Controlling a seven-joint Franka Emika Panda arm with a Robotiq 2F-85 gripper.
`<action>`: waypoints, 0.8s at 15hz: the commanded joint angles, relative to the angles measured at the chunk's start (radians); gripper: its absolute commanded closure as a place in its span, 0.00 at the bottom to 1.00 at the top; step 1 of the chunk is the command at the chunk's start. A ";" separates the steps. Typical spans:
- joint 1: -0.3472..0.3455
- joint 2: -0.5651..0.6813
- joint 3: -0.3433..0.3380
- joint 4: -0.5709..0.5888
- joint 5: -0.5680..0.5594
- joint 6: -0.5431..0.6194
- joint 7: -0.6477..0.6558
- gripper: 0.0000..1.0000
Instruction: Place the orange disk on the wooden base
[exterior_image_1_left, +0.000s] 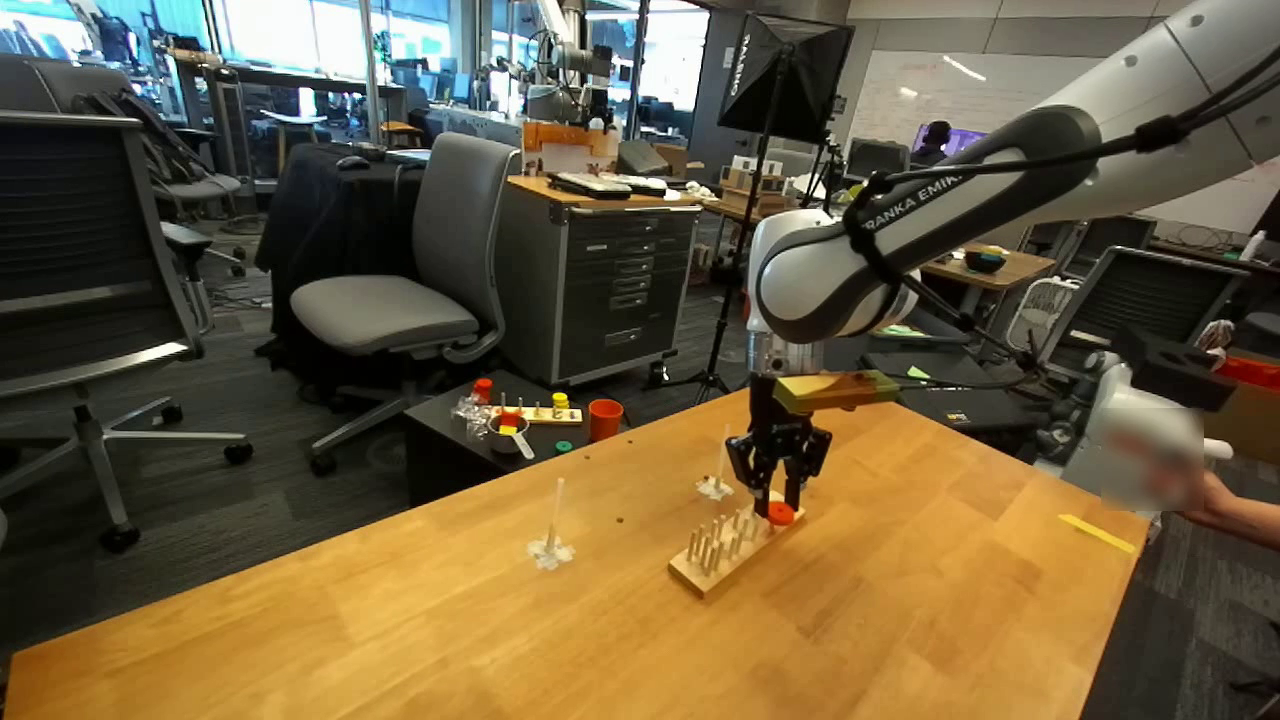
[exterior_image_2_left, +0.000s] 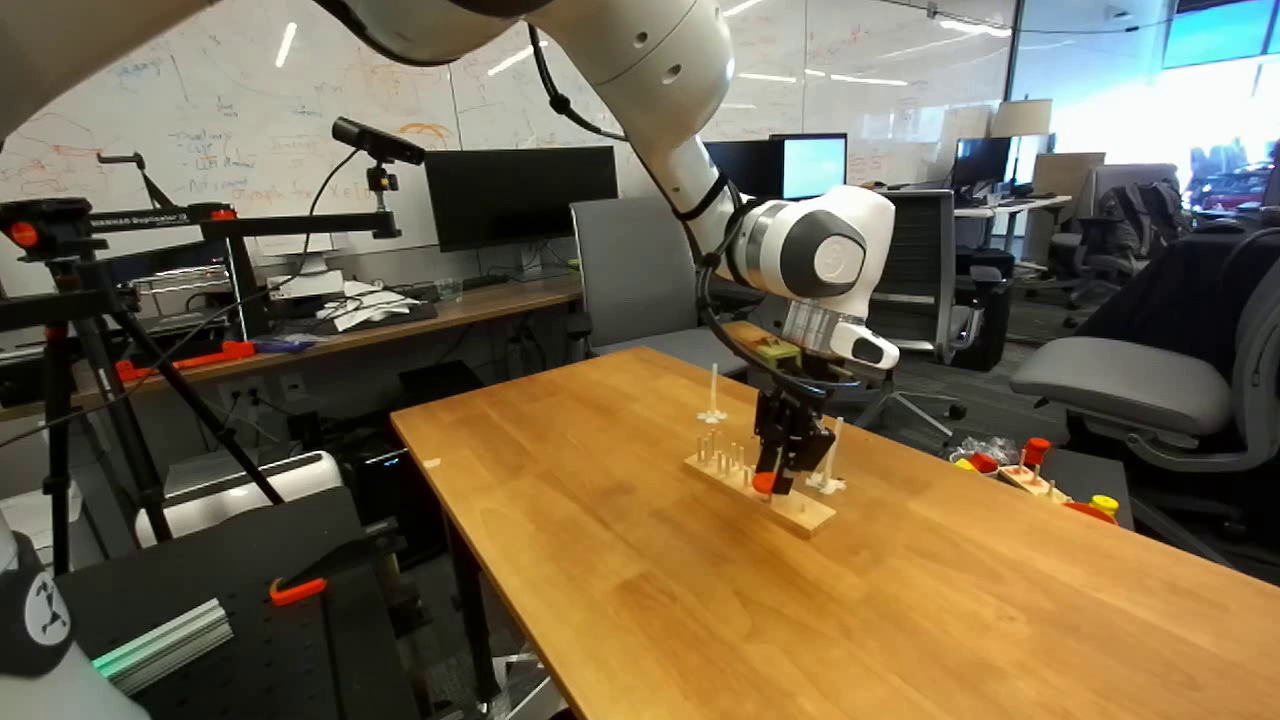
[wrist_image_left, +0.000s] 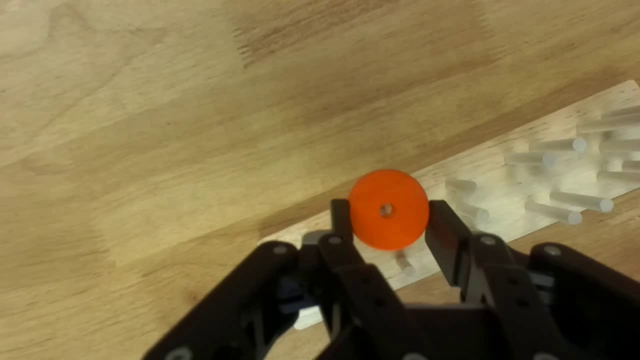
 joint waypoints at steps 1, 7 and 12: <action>-0.003 0.013 0.000 0.047 0.011 -0.042 -0.002 0.82; -0.007 0.026 0.000 0.059 0.012 -0.049 -0.004 0.82; -0.008 0.042 0.000 0.076 0.011 -0.053 -0.005 0.82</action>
